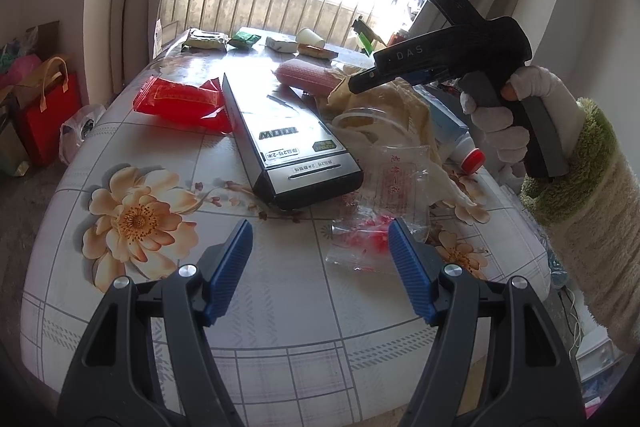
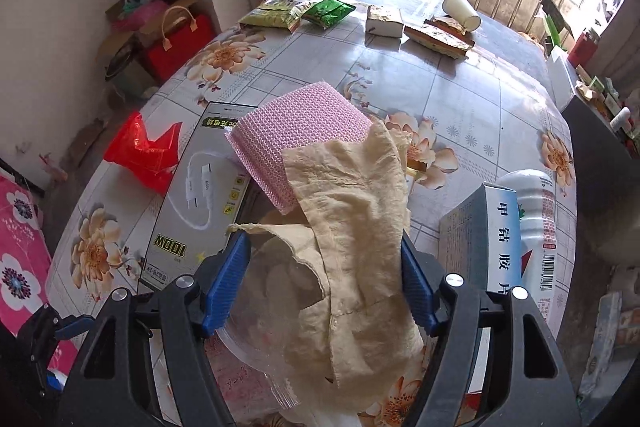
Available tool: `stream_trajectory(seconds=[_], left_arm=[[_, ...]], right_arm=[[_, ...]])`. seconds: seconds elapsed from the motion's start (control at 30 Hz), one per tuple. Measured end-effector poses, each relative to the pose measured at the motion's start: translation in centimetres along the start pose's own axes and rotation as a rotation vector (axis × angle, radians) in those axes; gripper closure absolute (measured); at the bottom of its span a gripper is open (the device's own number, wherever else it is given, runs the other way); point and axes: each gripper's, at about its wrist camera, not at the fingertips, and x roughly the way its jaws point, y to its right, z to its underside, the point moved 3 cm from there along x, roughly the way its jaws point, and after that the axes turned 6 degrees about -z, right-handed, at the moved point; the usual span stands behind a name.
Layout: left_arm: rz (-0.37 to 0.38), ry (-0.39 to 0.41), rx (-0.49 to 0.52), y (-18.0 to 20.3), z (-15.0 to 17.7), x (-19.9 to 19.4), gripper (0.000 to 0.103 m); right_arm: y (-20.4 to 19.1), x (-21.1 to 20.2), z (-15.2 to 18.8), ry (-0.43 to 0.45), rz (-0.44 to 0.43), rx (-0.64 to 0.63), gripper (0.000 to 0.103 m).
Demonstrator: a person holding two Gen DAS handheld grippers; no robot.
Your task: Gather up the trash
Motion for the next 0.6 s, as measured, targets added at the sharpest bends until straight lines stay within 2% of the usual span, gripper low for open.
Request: stream_trajectory(seconds=[0.07,0.1,0.27,0.47,0.53,0.6], left_arm=[[0.000,-0.003,-0.004,-0.1,0.1,0.1,0.037],[0.000,-0.005,-0.006,-0.2,0.1,0.2,0.037],[-0.001,-0.010,-0.013,-0.3,0.2,0.3,0.037],[-0.001,-0.008,-0.017,-0.3,0.2,0.3,0.037],[-0.001,-0.006,-0.017,-0.3,0.2,0.3,0.037],[-0.003,-0.005,-0.017,-0.3,0.2,0.3,0.037]], right_arm=[[0.0,-0.1,-0.1,0.014,0.026,0.005,0.036],[-0.1,-0.2,-0.1,0.020,0.030,0.015,0.040],[0.8,-0.6,-0.2,0.046,-0.004,0.099,0.051],[2.4,-0.6,-0.1,0.062,-0.063,0.207,0.076],[2.7,-0.6,0.0,0.070,-0.077,0.229,0.090],[3.0,-0.9,0.1,0.091,-0.081,0.245,0.096]])
